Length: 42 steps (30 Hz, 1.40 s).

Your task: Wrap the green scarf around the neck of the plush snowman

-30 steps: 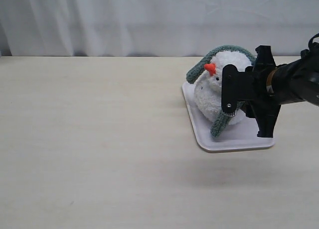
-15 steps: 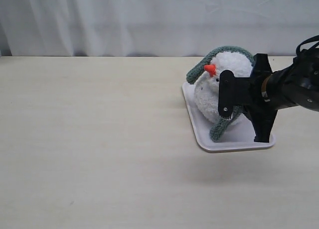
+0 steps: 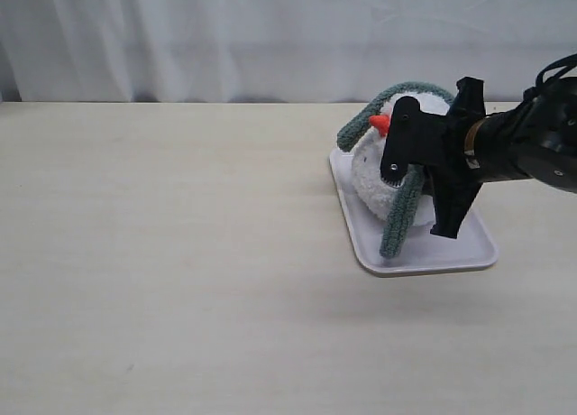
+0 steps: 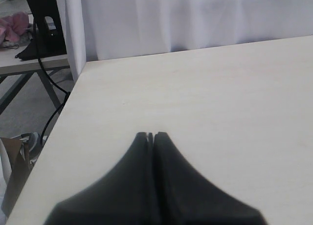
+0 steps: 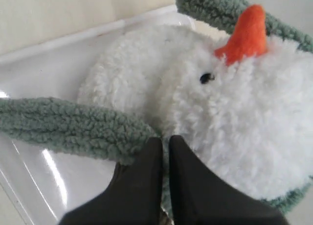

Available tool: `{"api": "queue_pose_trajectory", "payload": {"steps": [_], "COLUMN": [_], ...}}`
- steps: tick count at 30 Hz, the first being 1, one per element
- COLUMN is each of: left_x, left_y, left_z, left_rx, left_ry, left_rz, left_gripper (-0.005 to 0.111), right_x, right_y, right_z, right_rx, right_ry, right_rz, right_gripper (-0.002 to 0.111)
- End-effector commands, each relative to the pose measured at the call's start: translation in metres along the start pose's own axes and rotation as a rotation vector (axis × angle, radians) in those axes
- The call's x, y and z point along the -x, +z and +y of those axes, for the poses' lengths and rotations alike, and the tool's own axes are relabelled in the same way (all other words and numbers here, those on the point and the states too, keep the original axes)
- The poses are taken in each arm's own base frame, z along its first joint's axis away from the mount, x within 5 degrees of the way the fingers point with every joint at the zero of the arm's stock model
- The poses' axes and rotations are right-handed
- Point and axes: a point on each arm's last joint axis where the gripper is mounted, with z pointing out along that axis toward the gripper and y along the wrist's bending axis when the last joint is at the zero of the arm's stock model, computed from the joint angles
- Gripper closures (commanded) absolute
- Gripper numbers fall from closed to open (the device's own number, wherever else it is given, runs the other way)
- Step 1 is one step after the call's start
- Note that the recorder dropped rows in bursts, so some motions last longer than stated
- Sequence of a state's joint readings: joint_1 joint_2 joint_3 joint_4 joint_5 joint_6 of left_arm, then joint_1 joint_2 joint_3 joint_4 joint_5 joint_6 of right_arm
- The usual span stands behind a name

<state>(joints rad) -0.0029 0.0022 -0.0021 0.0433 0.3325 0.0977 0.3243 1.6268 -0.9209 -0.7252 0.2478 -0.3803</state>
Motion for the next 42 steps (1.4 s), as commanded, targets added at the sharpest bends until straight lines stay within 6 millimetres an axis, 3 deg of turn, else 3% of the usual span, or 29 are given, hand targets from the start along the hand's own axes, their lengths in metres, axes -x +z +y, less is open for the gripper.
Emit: {"api": "queue_pose_trajectory", "payload": {"steps": [1,7,9,12,14,16,19,22,26,29,32,35,42], "left_x": [0.0,0.0,0.0,0.0,0.0,0.0,0.0,0.0,0.0,0.0,0.0,0.0,0.0], "left_y": [0.0,0.0,0.0,0.0,0.0,0.0,0.0,0.0,0.0,0.0,0.0,0.0,0.0], "left_z": [0.0,0.0,0.0,0.0,0.0,0.0,0.0,0.0,0.0,0.0,0.0,0.0,0.0], "left_rx": [0.002,0.002,0.002,0.002,0.002,0.002,0.002,0.002,0.002,0.002,0.002,0.002,0.002], "left_ry": [-0.004,-0.004,-0.004,-0.004,-0.004,-0.004,-0.004,-0.004,-0.004,-0.004,-0.004,-0.004,-0.004], "left_rz": [-0.009,-0.009,-0.009,-0.009,-0.009,-0.009,-0.009,-0.009,-0.009,-0.009,-0.009,-0.009,-0.009], "left_gripper": [0.107,0.107,0.107,0.107,0.107,0.107,0.107,0.107,0.107,0.107,0.107,0.107,0.107], "right_x": [0.003,-0.003,-0.002,0.001,0.002,0.005,0.009,0.007,-0.02,-0.056,-0.075,-0.081,-0.096], "right_y": [0.0,0.006,0.004,-0.017,-0.038,-0.06,-0.089,-0.095,-0.084,-0.07,-0.058,-0.047,-0.018], "right_z": [-0.002,0.004,0.003,-0.009,-0.019,-0.028,-0.053,-0.056,-0.058,-0.062,-0.064,-0.069,-0.084], "right_rx": [-0.006,0.034,0.027,-0.037,-0.094,-0.136,-0.091,-0.024,-0.004,0.057,0.193,0.289,0.155], "right_ry": [0.056,0.061,0.061,0.083,0.157,0.361,0.855,0.927,1.05,1.246,1.349,1.418,1.489], "right_rz": [-0.017,0.047,0.045,-0.002,-0.038,-0.105,-0.086,0.055,0.242,0.313,0.227,0.068,-0.026], "right_gripper": [0.103,0.102,0.093,0.081,0.08,0.08,0.08,0.076,0.057,0.054,0.054,0.054,0.054]}}
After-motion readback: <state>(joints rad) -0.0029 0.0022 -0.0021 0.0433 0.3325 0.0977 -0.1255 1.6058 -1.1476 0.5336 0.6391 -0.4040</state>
